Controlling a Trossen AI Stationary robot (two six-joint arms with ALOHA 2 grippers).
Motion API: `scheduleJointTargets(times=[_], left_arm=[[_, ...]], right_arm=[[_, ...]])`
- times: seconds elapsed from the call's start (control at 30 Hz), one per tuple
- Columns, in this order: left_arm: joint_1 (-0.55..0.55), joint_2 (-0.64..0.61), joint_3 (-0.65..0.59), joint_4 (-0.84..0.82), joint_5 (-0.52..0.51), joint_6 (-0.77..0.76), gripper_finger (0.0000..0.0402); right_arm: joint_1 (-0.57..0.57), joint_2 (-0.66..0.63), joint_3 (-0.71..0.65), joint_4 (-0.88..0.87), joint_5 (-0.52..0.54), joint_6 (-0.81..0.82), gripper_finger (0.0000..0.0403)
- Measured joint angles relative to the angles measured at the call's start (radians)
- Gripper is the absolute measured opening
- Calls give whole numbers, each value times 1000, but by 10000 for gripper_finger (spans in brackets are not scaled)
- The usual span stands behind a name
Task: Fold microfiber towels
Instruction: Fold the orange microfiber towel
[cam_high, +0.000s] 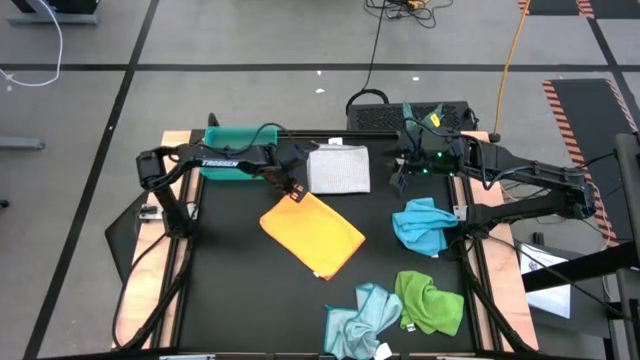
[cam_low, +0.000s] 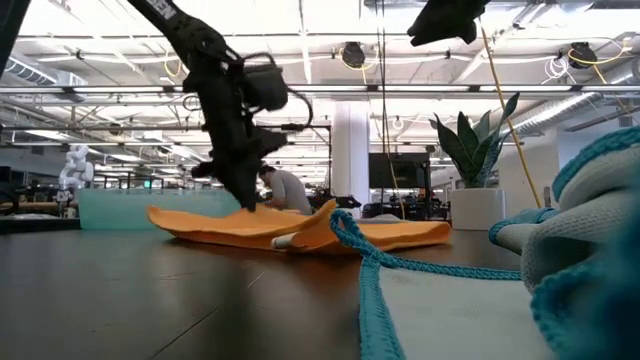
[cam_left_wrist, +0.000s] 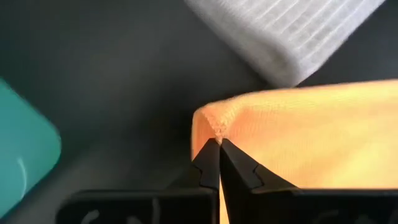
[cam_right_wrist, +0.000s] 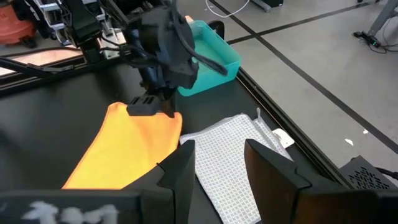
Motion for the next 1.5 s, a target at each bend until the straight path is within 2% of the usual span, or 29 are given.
scheduleJointTargets(times=[0.1,0.3,0.6,0.73,0.9,1.1,1.3,1.5], left_arm=[[8,14,0,28,-16,29,11],[15,14,1,56,-121,62,43],[12,12,1,-33,-95,130,66],[12,12,1,-97,-25,127,67],[5,-28,0,-118,22,88,67],[-29,-157,0,-119,-42,106,67],[-72,-303,1,-128,-180,132,67],[-107,-369,1,-134,-201,156,67]], right_arm=[[0,0,0,0,-1,0,130],[2,0,0,-2,-24,26,130],[2,1,0,-10,-34,38,130],[2,38,0,-24,-98,57,128],[35,185,-2,-44,-196,78,94],[136,421,-5,38,-244,91,8],[244,613,-5,278,-263,209,1],[370,748,-5,494,-200,409,0]])
